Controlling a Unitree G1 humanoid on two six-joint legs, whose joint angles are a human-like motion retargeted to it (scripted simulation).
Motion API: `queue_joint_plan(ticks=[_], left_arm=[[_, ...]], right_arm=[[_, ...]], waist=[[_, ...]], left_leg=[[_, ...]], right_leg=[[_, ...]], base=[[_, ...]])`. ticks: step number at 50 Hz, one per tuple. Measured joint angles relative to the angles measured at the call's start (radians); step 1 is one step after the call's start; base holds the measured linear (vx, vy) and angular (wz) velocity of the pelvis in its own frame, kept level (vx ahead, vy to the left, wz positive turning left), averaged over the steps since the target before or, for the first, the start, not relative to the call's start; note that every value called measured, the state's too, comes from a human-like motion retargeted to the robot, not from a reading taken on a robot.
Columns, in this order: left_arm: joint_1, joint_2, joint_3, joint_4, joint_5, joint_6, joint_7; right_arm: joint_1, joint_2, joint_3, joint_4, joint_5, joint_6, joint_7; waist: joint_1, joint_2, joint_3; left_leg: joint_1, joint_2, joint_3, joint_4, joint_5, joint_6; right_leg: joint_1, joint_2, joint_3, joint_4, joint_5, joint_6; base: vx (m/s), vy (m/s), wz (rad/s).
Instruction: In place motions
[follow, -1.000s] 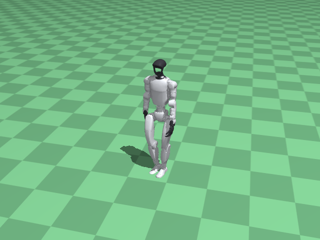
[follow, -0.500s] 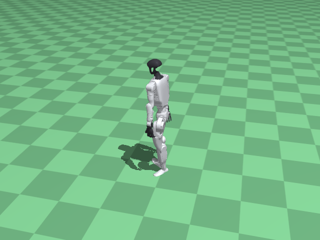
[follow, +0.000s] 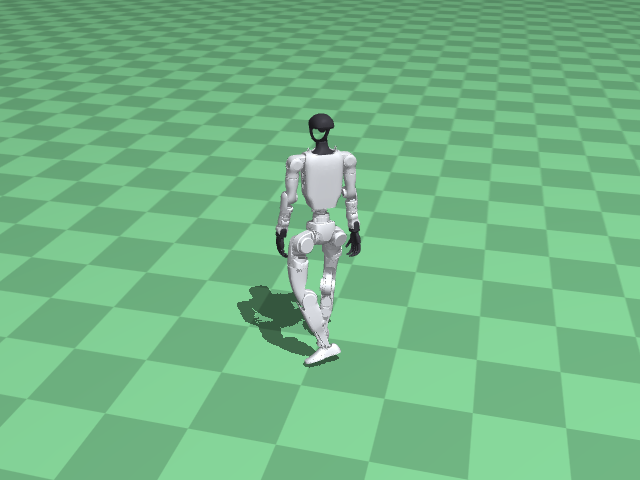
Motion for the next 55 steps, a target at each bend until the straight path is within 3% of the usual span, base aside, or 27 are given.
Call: queue_joint_plan(ticks=[2, 3, 4, 7, 10, 13, 15, 17, 18, 20, 23, 29, 35, 38, 40, 42, 45, 48, 50, 53, 55], left_arm=[[0.019, 0.026, 0.005, 0.002, -0.008, 0.004, -0.005], [0.028, 0.034, 0.006, 0.007, -0.010, 0.006, -0.008], [0.039, 0.037, 0.012, 0.014, -0.011, 0.009, -0.010], [0.059, 0.037, 0.031, 0.046, -0.020, 0.016, -0.006], [0.080, 0.039, 0.062, 0.072, -0.029, 0.018, -0.002], [0.121, 0.029, 0.082, 0.080, -0.019, 0.018, 0.001], [0.148, 0.020, 0.091, 0.085, -0.014, 0.017, 0.003], [0.162, 0.033, 0.103, 0.098, -0.011, 0.021, -0.003], [0.177, 0.026, 0.106, 0.105, -0.009, 0.022, -0.005], [0.199, 0.018, 0.130, 0.118, 0.000, 0.029, -0.015], [0.176, 0.035, 0.118, 0.125, 0.017, 0.040, -0.011], [0.179, 0.081, 0.036, 0.039, 0.086, 0.035, -0.019], [0.195, 0.052, 0.029, -0.019, 0.113, 0.054, -0.008], [0.170, 0.018, 0.062, -0.014, 0.077, 0.055, -0.024], [0.144, 0.002, 0.089, -0.007, 0.053, 0.054, -0.026], [0.117, -0.003, 0.114, 0.003, 0.026, 0.046, -0.022], [0.082, 0.000, 0.124, 0.024, -0.009, 0.038, -0.019], [0.059, 0.009, 0.096, 0.028, -0.025, 0.036, 0.000], [0.045, 0.031, 0.086, 0.031, -0.028, 0.035, 0.010], [0.071, 0.036, 0.120, 0.022, -0.036, 0.029, 0.025], [0.083, 0.038, 0.148, 0.021, -0.053, 0.026, 0.035]], right_arm=[[0.001, 0.013, 0.015, -0.010, -0.011, -0.006, 0.010], [0.001, 0.015, 0.024, -0.018, -0.018, -0.008, 0.015], [-0.002, 0.016, 0.040, -0.024, -0.031, -0.008, 0.019], [-0.024, 0.019, 0.075, -0.056, -0.088, -0.007, 0.026], [-0.044, 0.025, 0.108, -0.112, -0.134, -0.023, 0.026], [-0.043, 0.025, 0.135, -0.164, -0.139, -0.041, 0.042], [-0.040, 0.025, 0.141, -0.188, -0.133, -0.048, 0.046], [-0.046, 0.035, 0.145, -0.192, -0.120, -0.053, 0.046], [-0.038, 0.034, 0.146, -0.186, -0.117, -0.056, 0.044], [-0.029, 0.036, 0.166, -0.171, -0.113, -0.053, 0.041], [-0.020, 0.049, 0.144, -0.150, -0.064, -0.050, 0.011], [-0.005, 0.037, 0.168, -0.127, -0.016, -0.066, 0.054], [-0.039, 0.011, 0.232, -0.153, -0.061, -0.071, 0.054], [-0.049, -0.010, 0.229, -0.181, -0.078, -0.083, 0.067], [-0.051, -0.022, 0.212, -0.193, -0.085, -0.095, 0.053], [-0.050, -0.030, 0.188, -0.186, -0.093, -0.103, 0.028], [-0.048, -0.045, 0.133, -0.141, -0.106, -0.088, 0.003], [-0.028, -0.049, 0.076, -0.094, -0.118, -0.062, 0.006], [-0.019, -0.041, 0.044, -0.065, -0.135, -0.051, 0.004], [0.020, -0.030, 0.053, -0.040, -0.151, -0.047, -0.012], [0.037, -0.017, 0.064, -0.026, -0.150, -0.050, -0.012]], waist=[[0.020, -0.034, 0.041], [0.023, -0.026, 0.051], [0.069, -0.031, 0.056], [0.185, -0.059, 0.071], [0.229, -0.068, 0.106], [0.242, -0.045, 0.112], [0.250, -0.007, 0.116], [0.233, 0.012, 0.124], [0.150, 0.036, 0.106], [0.146, 0.049, 0.071], [0.118, 0.051, 0.083], [0.162, 0.037, 0.086], [0.276, 0.014, 0.147], [0.342, -0.003, 0.185], [0.380, -0.027, 0.211], [0.468, -0.069, 0.244], [0.622, -0.106, 0.287], [0.648, -0.104, 0.281], [0.473, -0.112, 0.228], [0.451, -0.126, 0.163], [0.449, -0.133, 0.129]], left_leg=[[-0.030, 0.195, -0.187, 0.360, -0.025, 0.086], [-0.097, 0.255, -0.325, 0.475, -0.013, 0.086], [-0.152, 0.245, -0.424, 0.532, 0.006, 0.086], [-0.308, 0.052, -0.667, 0.541, 0.076, 0.086], [-0.352, -0.039, -0.762, 0.429, 0.105, 0.086], [-0.368, -0.144, -0.857, 0.175, 0.150, 0.086], [-0.361, -0.231, -0.968, -0.044, 0.240, 0.079], [-0.345, -0.192, -0.994, -0.128, 0.401, 0.086], [-0.319, -0.227, -1.051, -0.150, 0.353, 0.086], [-0.331, -0.184, -0.874, -0.157, 0.339, 0.085], [-0.311, -0.208, -0.981, -0.192, 0.347, 0.080], [-0.314, -0.210, -0.983, -0.189, 0.343, 0.063], [-0.318, -0.239, -1.018, -0.179, 0.371, 0.049], [-0.333, -0.272, -1.055, -0.195, 0.427, 0.020], [-0.338, -0.308, -1.065, -0.215, 0.402, 0.039], [-0.326, -0.291, -0.938, -0.231, 0.295, 0.086], [-0.259, -0.242, -0.601, -0.259, 0.101, 0.086], [-0.197, -0.214, -0.223, -0.306, -0.017, 0.083], [-0.165, -0.137, -0.181, -0.254, -0.053, -0.024], [-0.122, -0.106, 0.037, -0.240, -0.042, -0.078], [-0.109, -0.097, 0.091, -0.256, 0.007, -0.106]], right_leg=[[0.076, 0.046, 0.034, -0.018, -0.017, -0.015], [0.091, 0.080, 0.034, -0.031, -0.014, -0.027], [0.090, 0.094, 0.089, -0.031, -0.009, -0.034], [0.064, 0.083, 0.248, -0.030, 0.033, -0.039], [0.081, 0.108, 0.350, -0.043, 0.053, -0.058], [0.094, 0.141, 0.431, -0.057, 0.075, -0.065], [0.102, 0.181, 0.480, -0.056, 0.082, -0.060], [0.130, 0.261, 0.510, -0.063, 0.077, -0.099], [0.133, 0.250, 0.463, -0.068, 0.073, -0.077], [0.107, 0.252, 0.533, -0.052, 0.079, -0.062], [0.119, 0.256, 0.508, -0.053, 0.077, -0.063], [0.119, 0.251, 0.494, -0.027, 0.053, -0.067], [0.144, 0.216, 0.403, 0.004, 0.009, -0.086], [0.159, 0.179, 0.300, 0.013, -0.024, -0.082], [0.169, 0.139, 0.203, 0.016, -0.046, -0.071], [0.186, 0.115, 0.152, 0.002, -0.066, -0.079], [0.217, 0.072, 0.085, -0.009, -0.105, -0.061], [0.217, 0.022, -0.079, -0.016, -0.105, -0.009], [0.248, 0.000, -0.352, -0.029, -0.122, 0.039], [0.269, 0.005, -0.480, -0.059, -0.119, 0.074], [0.279, 0.015, -0.540, -0.068, -0.115, 0.088]], base=[[0.53, -0.43, -1.72], [0.36, -0.36, -2.05], [0.16, -0.27, -3.00], [-0.09, -0.01, -2.96], [0.04, 0.00, -2.34], [0.18, 0.12, -1.89], [0.18, 0.05, -1.72], [0.28, -0.24, -0.59], [0.29, 0.25, 0.59], [0.18, 0.29, -0.60], [0.10, 0.03, -0.30], [0.10, -0.01, 0.08], [-0.01, 0.06, 0.82], [-0.12, 0.07, 2.22], [-0.13, 0.05, 2.89], [0.00, -0.12, 2.23], [0.08, 0.13, 2.06], [-0.16, 0.52, 4.16], [-0.05, 0.35, 6.72], [0.22, 0.32, 3.53], [0.18, 0.34, 2.19]])
